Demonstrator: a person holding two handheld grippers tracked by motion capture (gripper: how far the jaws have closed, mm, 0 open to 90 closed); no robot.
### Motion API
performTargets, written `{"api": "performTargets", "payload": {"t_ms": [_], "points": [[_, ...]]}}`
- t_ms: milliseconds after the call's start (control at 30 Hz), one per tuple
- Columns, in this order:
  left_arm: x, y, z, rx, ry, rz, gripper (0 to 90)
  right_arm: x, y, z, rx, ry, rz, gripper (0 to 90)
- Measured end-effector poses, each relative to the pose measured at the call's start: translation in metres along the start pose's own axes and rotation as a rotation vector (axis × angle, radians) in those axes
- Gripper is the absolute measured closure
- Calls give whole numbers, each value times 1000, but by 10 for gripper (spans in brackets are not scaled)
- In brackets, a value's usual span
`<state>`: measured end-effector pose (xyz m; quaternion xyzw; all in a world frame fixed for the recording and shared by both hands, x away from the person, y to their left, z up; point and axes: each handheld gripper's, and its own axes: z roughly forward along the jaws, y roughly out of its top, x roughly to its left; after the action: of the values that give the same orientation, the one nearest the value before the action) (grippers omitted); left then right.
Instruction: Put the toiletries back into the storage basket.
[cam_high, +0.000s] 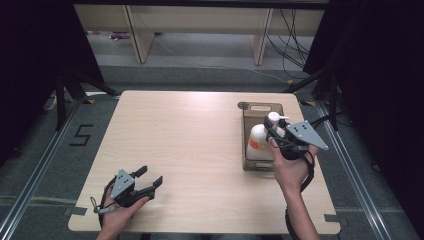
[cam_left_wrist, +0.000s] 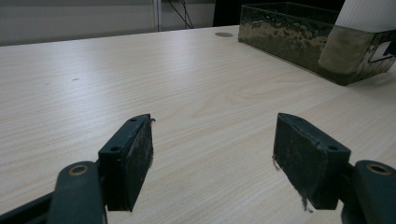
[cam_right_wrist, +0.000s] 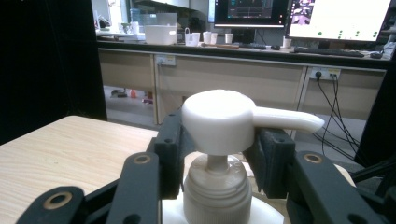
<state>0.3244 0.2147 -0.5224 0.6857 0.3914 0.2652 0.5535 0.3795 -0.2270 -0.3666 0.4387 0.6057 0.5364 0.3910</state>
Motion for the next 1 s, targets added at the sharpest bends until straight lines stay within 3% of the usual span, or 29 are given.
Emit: {"api": "performTargets", "payload": {"t_ms": [567,767,833,1000], "points": [[0,0,0,-1,0,-1,282,0,-2,2,31,12,-19,599],[0,0,0,0,0,0,281,-1,-2,1,43,4,-3,593],[0,0,0,0,0,0,282,1,0,0,58,-16,-5,573],[0,0,0,-2,0,-5,281,1,2,0,69,-9,-8,529]]}}
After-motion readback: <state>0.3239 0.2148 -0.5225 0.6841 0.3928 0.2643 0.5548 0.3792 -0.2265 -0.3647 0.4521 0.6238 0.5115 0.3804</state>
